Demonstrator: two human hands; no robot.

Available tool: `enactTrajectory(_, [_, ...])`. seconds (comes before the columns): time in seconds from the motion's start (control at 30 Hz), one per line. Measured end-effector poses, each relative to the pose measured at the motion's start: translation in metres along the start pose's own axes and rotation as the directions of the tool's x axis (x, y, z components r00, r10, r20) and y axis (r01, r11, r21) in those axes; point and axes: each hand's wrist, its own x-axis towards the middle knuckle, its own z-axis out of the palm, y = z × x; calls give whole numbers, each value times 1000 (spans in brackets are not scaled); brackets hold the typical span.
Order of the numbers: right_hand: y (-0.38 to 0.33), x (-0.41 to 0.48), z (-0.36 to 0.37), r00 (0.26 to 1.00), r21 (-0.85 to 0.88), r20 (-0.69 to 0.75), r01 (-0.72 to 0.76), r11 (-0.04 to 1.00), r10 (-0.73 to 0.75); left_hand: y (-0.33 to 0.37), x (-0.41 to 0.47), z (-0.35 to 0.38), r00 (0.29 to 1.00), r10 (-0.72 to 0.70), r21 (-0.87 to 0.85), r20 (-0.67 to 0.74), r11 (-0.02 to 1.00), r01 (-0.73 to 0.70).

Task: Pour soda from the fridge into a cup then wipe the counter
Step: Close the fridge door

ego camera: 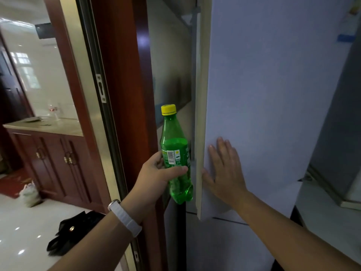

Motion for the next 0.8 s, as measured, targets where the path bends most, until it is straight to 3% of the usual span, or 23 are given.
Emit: enactTrajectory(0.8, [108, 76, 161, 956, -172, 216, 240, 955, -201, -62, 163, 30, 983, -119, -1, -143, 993, 120])
